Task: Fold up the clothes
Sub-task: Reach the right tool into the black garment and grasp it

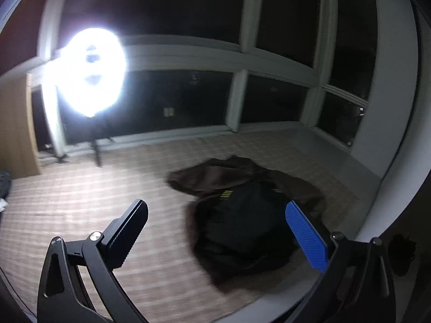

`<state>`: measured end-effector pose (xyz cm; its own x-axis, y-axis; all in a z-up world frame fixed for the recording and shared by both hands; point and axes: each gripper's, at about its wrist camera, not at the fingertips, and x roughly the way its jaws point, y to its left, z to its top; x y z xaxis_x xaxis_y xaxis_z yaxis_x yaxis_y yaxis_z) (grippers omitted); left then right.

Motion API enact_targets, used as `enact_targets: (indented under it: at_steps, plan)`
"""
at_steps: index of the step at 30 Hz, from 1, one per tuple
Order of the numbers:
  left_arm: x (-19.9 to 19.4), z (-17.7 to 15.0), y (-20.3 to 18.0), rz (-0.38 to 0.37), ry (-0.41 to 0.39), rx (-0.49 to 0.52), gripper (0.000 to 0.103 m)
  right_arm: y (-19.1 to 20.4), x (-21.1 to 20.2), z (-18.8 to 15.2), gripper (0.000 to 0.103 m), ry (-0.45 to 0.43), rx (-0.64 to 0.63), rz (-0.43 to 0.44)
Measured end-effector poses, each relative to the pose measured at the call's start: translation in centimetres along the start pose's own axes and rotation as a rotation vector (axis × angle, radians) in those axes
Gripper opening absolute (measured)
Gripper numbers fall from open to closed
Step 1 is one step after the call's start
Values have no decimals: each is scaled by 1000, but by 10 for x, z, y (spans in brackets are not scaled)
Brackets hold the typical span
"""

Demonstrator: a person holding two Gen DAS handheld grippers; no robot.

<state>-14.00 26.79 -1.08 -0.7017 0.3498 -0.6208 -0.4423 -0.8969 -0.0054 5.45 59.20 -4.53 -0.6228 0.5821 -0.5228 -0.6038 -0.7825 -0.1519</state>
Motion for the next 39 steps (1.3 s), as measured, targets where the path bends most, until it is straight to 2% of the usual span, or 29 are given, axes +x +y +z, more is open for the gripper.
enact_targets:
  at_steps: [3,9,15,23,27,30,34,39]
  plan:
    - [18,14,-15,-33,15,4,102,-36,16,11,103,-2,10,-32]
    - [47,35,-55,-88,42,33,102,-114,56,39,103,36,124,-23]
    - [80,41,-105,-129,94,87,102,-161,110,31,103,112,201,16]
    - [137,37,-176,-195,211,209,102,-143,172,-12,103,257,135,114]
    - [158,31,-201,-217,257,262,102,-134,194,-28,103,309,183,166]
    - [168,24,-209,-239,291,272,102,-124,209,-35,103,351,187,197]
    - [178,16,-209,-249,328,261,102,-103,228,-40,103,403,123,192]
    - [178,12,-191,-235,342,213,102,-82,251,-55,103,450,71,194]
